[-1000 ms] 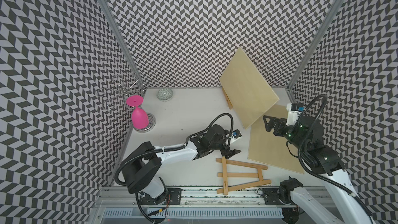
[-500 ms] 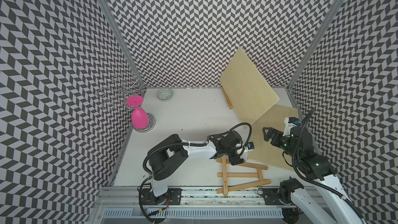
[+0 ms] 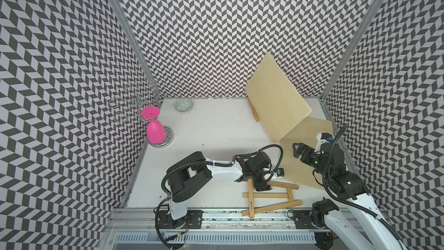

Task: Assemble the easel
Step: Pick up the easel at the center of the board.

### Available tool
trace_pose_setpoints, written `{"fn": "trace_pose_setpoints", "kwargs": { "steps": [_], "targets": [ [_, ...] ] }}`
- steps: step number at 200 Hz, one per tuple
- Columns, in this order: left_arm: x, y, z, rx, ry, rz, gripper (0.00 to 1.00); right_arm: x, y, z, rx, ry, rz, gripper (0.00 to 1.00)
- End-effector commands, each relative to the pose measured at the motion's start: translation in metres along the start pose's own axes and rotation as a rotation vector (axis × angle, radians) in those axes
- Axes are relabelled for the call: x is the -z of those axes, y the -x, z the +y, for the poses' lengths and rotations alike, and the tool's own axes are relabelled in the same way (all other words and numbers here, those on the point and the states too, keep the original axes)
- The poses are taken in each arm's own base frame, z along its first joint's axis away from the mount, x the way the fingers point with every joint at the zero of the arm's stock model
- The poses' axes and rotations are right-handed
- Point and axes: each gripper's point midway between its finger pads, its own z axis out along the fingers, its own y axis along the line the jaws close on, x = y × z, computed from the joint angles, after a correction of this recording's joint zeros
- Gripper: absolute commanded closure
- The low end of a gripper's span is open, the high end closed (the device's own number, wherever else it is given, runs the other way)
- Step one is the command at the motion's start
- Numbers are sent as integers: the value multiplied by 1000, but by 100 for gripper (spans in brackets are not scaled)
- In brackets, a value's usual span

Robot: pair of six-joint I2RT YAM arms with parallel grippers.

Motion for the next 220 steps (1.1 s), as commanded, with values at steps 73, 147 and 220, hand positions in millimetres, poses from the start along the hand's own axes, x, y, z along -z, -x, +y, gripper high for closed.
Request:
{"fn": "trace_pose_setpoints", "kwargs": {
  "steps": [73, 147, 220],
  "targets": [
    [-14, -19, 13, -28, 59, 143, 56, 2, 16, 6, -17, 34, -81, 1],
    [12, -20, 27, 7, 122, 115, 85, 14, 25, 37, 73, 161, -75, 1],
    [146, -2, 76, 221, 401, -307, 100, 46, 57, 90, 133, 344, -120, 1]
  ]
}}
